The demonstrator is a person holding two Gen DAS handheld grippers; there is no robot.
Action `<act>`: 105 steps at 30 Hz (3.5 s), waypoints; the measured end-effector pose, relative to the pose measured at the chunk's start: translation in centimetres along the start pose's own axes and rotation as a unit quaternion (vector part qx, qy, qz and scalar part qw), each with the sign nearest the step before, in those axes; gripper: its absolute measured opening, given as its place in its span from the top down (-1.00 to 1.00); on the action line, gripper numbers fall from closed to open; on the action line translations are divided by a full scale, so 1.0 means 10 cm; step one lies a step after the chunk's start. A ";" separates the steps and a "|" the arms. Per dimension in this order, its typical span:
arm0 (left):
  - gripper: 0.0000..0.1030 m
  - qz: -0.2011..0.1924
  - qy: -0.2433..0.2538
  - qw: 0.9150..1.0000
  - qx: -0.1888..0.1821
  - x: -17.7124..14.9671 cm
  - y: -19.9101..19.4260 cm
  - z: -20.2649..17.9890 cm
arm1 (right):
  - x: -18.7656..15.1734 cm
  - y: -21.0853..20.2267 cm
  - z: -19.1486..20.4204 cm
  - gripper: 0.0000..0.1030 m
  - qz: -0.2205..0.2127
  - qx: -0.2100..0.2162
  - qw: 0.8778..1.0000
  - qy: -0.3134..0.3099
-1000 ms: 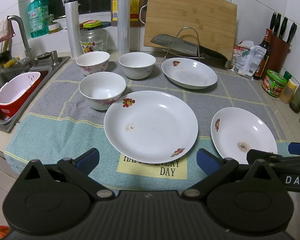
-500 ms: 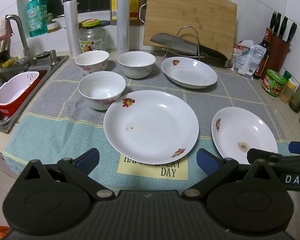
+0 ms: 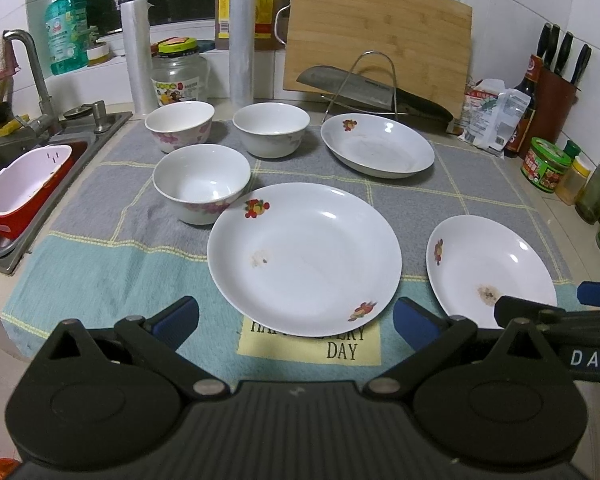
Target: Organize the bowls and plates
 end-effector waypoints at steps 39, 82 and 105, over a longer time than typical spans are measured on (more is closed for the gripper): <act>-0.99 -0.057 0.177 0.966 -0.181 -0.09 0.37 -1.00 | 0.13 0.25 -0.94 -1.00 -0.034 -0.035 0.998 0.026; -1.00 -0.080 0.221 0.957 -0.171 -0.13 0.88 -1.62 | 0.43 1.42 -1.15 -1.00 0.103 0.069 0.989 -0.077; -1.00 -0.123 0.228 0.949 -0.180 -0.18 0.87 -1.59 | 0.47 1.38 -1.12 -1.00 0.109 0.151 0.972 -0.145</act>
Point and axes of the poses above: each gripper's, at about its wrist camera, not at the fingertips, and y roughly the way its jaws point, z to its left, x to its top, the point moved 6 cm from there along y, roughly the way its jaws point, and after that the axes turned 15 degrees about y, right-handed, at the moved point
